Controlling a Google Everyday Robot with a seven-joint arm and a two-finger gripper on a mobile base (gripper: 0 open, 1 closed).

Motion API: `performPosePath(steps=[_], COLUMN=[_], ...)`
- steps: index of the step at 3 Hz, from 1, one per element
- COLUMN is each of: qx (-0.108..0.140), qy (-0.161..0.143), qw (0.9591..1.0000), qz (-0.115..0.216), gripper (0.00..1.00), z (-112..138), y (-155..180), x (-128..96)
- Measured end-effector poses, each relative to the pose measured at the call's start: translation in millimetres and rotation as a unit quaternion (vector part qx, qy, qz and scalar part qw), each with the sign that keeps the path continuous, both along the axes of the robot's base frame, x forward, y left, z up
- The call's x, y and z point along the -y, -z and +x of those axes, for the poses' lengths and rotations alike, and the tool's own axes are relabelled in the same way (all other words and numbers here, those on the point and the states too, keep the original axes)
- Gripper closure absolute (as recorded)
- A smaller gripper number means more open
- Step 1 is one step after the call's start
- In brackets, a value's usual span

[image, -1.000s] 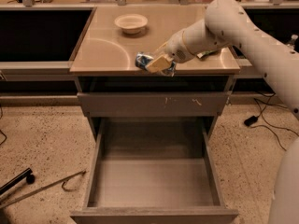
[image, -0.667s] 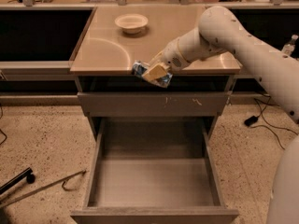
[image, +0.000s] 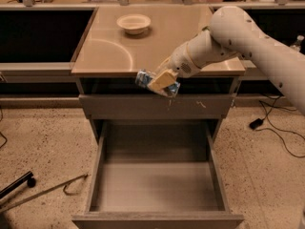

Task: Place redbull can into middle drawer

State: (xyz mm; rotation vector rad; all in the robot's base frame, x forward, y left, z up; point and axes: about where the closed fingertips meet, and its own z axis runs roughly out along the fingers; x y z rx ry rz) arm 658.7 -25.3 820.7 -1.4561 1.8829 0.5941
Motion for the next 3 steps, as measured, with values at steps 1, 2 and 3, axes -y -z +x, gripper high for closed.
performPosePath(steps=[1,2,3], qx=[-0.05,-0.091,-0.093], qy=[-0.036,-0.033,-0.002], qw=[0.9981,0.9948,0.9938], qz=[0.009,-0.033,-0.061], gripper=[1.0,1.0,1.0], z=[-65,-109,-106], y=[6,82,150], x=[11,40,58])
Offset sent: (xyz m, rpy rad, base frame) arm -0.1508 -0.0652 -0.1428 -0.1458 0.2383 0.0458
